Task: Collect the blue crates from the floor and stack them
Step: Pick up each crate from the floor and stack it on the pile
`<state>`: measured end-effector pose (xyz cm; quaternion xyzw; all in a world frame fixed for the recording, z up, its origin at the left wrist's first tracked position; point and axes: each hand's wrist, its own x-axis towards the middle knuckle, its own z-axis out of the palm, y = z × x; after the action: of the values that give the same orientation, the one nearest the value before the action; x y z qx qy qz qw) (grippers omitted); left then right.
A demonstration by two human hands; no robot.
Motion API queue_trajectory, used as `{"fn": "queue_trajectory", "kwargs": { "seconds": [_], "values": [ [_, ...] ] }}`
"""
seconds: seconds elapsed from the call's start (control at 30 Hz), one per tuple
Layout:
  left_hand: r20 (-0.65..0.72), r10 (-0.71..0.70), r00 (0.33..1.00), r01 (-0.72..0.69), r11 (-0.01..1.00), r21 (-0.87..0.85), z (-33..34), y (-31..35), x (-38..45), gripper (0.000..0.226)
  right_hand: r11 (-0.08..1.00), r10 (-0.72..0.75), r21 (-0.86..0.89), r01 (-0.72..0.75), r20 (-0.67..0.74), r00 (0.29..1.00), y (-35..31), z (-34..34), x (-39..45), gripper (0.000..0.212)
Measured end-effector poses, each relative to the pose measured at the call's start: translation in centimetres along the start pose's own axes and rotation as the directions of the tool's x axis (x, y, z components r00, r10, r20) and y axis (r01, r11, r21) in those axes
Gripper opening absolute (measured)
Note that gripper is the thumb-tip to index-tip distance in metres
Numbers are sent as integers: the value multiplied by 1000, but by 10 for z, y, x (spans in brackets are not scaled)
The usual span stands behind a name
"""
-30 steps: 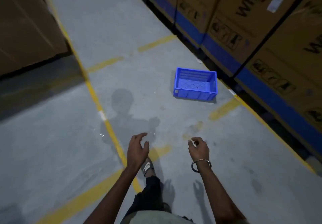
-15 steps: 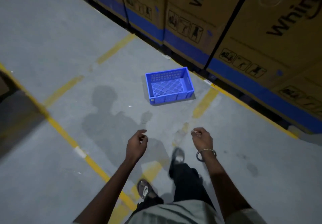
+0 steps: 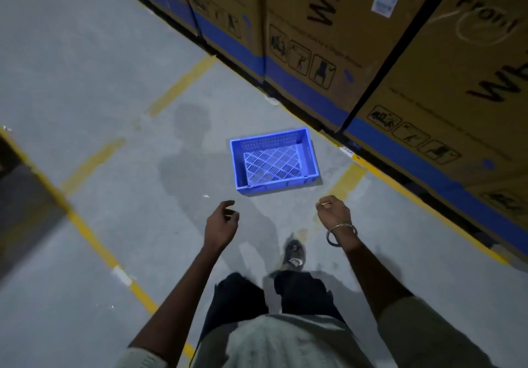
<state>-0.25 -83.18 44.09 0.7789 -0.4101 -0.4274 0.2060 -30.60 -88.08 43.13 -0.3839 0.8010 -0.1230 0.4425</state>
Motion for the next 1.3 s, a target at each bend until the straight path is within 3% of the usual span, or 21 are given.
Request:
{"fn": "queue_trajectory", "kwargs": {
  "seconds": [0.23, 0.37, 0.47, 0.57, 0.73, 0.87, 0.97, 1.03, 1.1, 1.17, 1.3],
  "values": [
    [38, -99, 994, 95, 991, 94, -1, 19, 104, 34, 994, -16, -105, 25, 87, 996, -69, 12, 93, 18],
    [16, -120, 993, 116, 982, 151, 9, 11, 175, 37, 987, -11, -159, 15, 27, 1000, -83, 24, 148, 29],
    [36, -170, 985, 163, 973, 162, 24, 0, 232, 45, 961, 84, -270, -57, 90, 992, -85, 34, 197, 29],
    [65, -220, 973, 205, 960, 190, 51, -20, 286, 49, 932, 155, -345, -108, 112, 982, -69, 52, 262, 29],
    [55, -238, 970, 222, 953, 208, 117, -88, 383, 47, 885, 121, -464, -43, 140, 983, -13, 114, 403, 34],
    [-124, -245, 962, 264, 949, 174, 175, -162, 456, 37, 828, 145, -561, -14, 189, 971, 40, 177, 512, 61],
    [-173, -379, 909, 403, 905, 133, 216, -211, 506, 62, 855, 184, -510, -89, 138, 973, 79, 221, 578, 82],
    [-108, -505, 856, 513, 857, 57, 242, -239, 535, 81, 877, 195, -460, -141, 72, 978, 102, 244, 613, 91],
    [-19, -587, 810, 586, 810, -37, 262, -267, 557, 86, 895, 204, -405, -188, -5, 979, 119, 257, 635, 83],
    [2, -607, 794, 603, 788, -123, 276, -298, 575, 76, 904, 198, -368, -217, -90, 976, 130, 264, 652, 61],
    [-60, -540, 840, 527, 837, -145, 283, -311, 580, 59, 895, 146, -411, -175, -101, 984, 133, 261, 662, 48]
  ]
}}
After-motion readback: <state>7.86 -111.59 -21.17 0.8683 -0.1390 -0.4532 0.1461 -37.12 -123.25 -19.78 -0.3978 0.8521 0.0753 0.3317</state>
